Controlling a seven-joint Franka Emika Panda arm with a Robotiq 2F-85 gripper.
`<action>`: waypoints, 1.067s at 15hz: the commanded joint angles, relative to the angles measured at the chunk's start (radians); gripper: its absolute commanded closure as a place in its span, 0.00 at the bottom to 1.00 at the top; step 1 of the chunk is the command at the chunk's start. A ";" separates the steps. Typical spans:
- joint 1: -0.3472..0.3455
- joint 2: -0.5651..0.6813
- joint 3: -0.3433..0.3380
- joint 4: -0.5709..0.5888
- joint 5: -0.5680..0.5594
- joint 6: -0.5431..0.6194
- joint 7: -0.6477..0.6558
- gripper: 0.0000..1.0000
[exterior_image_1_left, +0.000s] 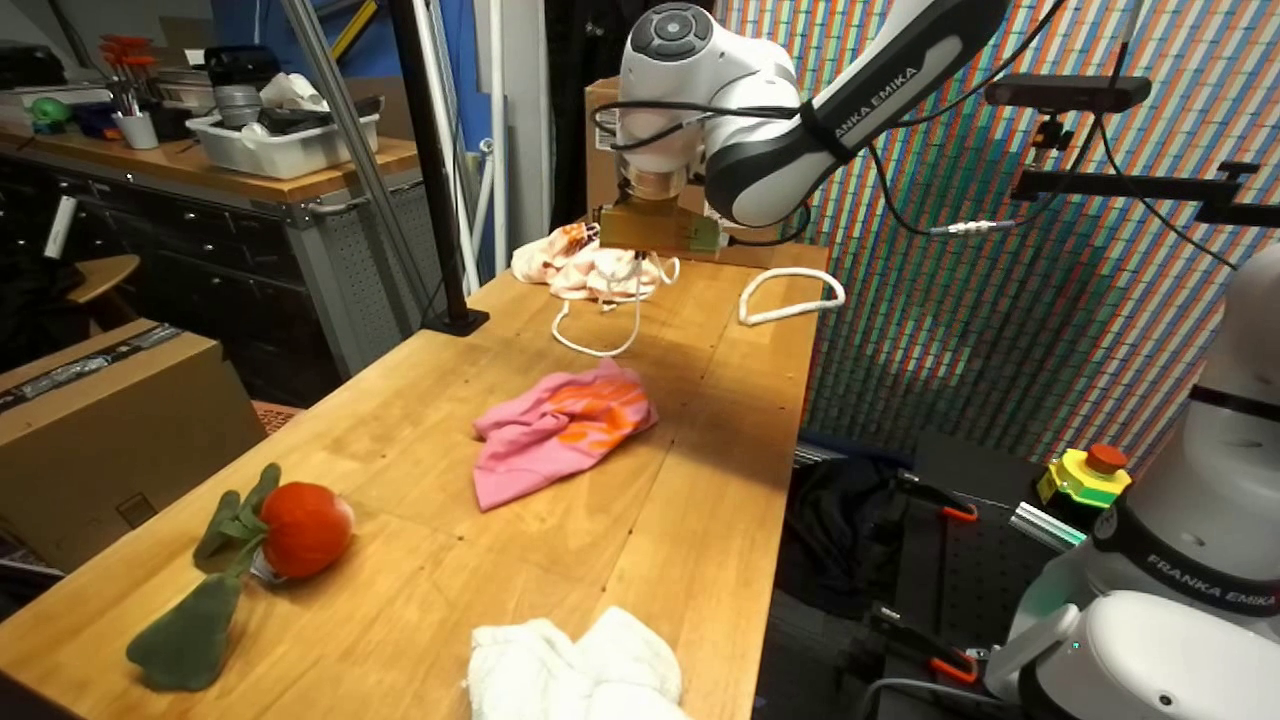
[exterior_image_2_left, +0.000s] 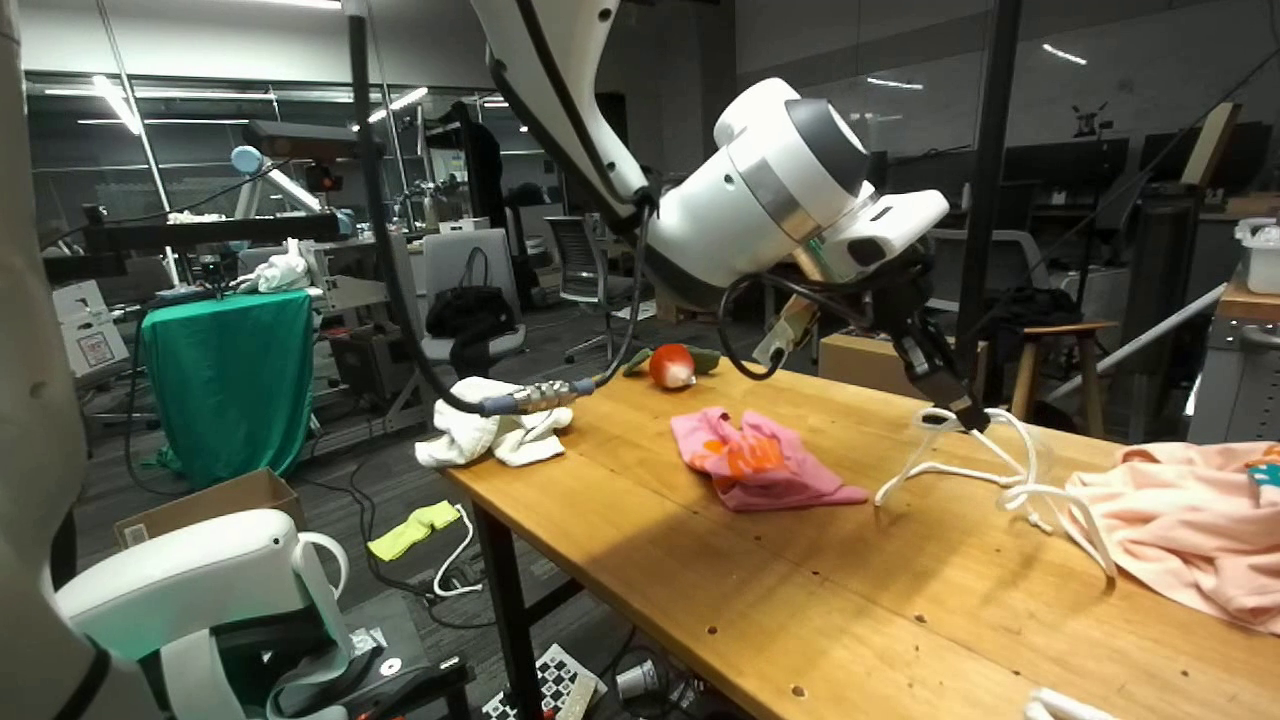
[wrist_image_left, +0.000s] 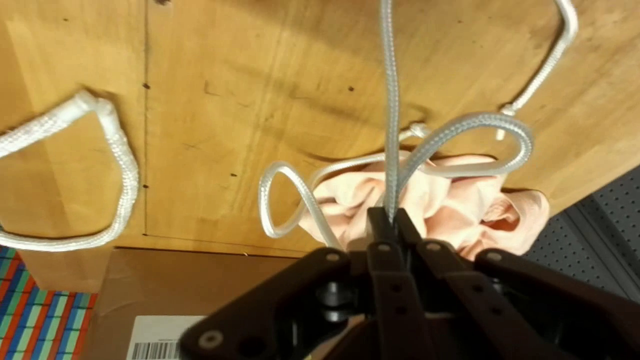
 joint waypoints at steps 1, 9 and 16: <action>-0.028 -0.070 0.011 -0.114 0.008 0.032 -0.048 0.95; -0.026 -0.165 0.054 -0.322 0.117 0.128 -0.178 0.95; -0.036 -0.220 0.078 -0.447 0.175 0.123 -0.256 0.95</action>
